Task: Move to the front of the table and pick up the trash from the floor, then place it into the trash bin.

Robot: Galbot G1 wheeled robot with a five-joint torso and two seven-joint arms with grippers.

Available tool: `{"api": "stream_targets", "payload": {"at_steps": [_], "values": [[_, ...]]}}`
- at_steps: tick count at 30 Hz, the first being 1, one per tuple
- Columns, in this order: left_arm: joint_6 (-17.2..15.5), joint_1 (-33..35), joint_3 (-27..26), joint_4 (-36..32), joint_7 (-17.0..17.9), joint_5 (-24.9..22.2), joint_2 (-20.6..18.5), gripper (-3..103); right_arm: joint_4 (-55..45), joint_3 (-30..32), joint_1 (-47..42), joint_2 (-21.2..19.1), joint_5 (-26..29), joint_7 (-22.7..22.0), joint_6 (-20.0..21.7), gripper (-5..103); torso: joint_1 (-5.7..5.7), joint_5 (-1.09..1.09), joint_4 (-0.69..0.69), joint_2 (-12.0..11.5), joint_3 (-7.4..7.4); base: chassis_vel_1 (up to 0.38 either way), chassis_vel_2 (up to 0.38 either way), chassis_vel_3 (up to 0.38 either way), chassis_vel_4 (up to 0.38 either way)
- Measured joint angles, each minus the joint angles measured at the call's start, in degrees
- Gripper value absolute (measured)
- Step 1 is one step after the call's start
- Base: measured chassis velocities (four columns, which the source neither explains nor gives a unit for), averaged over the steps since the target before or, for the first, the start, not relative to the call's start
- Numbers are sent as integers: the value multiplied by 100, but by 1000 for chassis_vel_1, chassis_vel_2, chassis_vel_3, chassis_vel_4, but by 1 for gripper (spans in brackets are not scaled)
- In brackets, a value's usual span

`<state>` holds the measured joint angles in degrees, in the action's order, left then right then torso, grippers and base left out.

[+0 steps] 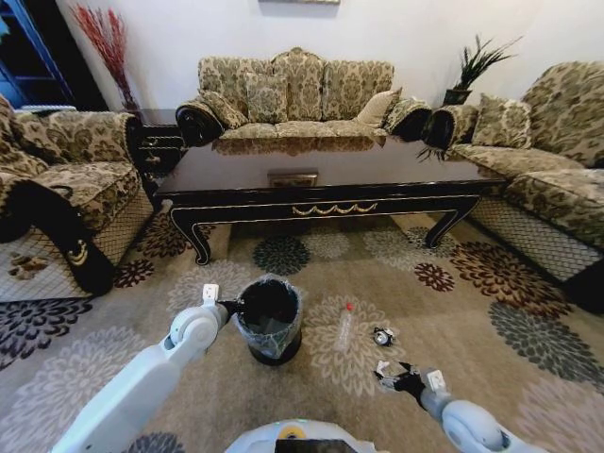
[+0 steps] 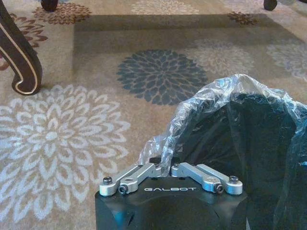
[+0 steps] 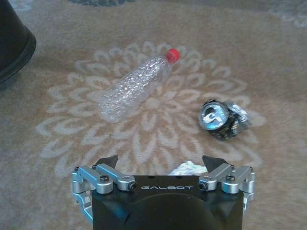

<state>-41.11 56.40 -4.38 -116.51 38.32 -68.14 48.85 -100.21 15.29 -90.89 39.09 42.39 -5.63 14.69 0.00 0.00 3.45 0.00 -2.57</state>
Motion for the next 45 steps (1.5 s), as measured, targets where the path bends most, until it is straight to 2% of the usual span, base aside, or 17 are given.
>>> {"api": "stream_targets", "payload": {"at_steps": [6, 25, 27, 29, 33, 34, 36, 37, 39, 41, 42, 43, 45], "values": [[-14, 103, -21, -88, 51, -13, -34, 4, 499, -391, 560, 182, 566, -164, 135, 96, 0, 1, 1, 0, 0, 0, 0, 0, 0], [-19, 270, -156, -215, 81, -45, -251, 4, 1546, -940, 1215, 378, 473, -108, 34, 93, 0, 0, 0, 0, 0, 0, 0, 0, 0], [-13, 270, -164, -204, 100, -49, -261, 4, 1636, -966, 1230, 400, 421, -110, 13, 84, 0, 0, 0, 0, 0, 0, 0, 0, 0], [-10, 276, -168, -198, 107, -49, -261, 4, 1666, -970, 1231, 407, 398, -109, 1, 84, 0, 0, 1, 0, 0, 0, 0, 0, 0], [-10, 280, -162, -166, 134, -26, -224, 4, 1687, -971, 1221, 408, 357, -101, -28, 62, 0, -1, 0, 0, 0, 0, 0, 0, 0], [-10, 280, -162, -166, 134, -26, -224, 4, 1687, -971, 1221, 408, 357, -101, -28, 62, 0, -1, 0, 0, 0, 0, 0, 0, 0], [-10, 274, -142, -148, 156, -11, -182, 4, 1652, -985, 1222, 396, 322, -103, -33, 51, 0, 0, 1, 0, 0, 0, 0, 0, 0], [-10, 274, -142, -148, 156, -11, -182, 4, 1652, -985, 1222, 396, 322, -103, -33, 51, 0, 0, 1, 0, 0, 0, 0, 0, 0], [-10, 273, -127, -125, 156, -11, -152, 4, 1620, -1019, 1225, 390, 300, -108, -36, 41, 0, -1, 1, 0, 0, 0, 0, 0, 0], [-10, 275, -126, -118, 157, -8, -151, 4, 1610, -1031, 1226, 389, 297, -109, -37, 41, 0, -1, 1, 0, 0, 0, 0, 0, 0], [-10, 285, -126, -117, 158, -3, -152, 4, 1599, -1040, 1225, 388, 289, -110, -37, 30, 0, 0, 1, 0, 0, 0, 0, 0, 0], [-10, 299, -126, -117, 157, -2, -157, 4, 1597, -1044, 1224, 387, 269, -108, -42, 30, 0, 0, 0, 0, 0, 0, 0, 0, 0], [-10, 315, -128, -117, 154, -2, -161, 4, 1599, -1044, 1217, 386, 239, -102, -57, 19, 0, -1, 0, 0, 0, 0, 0, 0, 0]]}}
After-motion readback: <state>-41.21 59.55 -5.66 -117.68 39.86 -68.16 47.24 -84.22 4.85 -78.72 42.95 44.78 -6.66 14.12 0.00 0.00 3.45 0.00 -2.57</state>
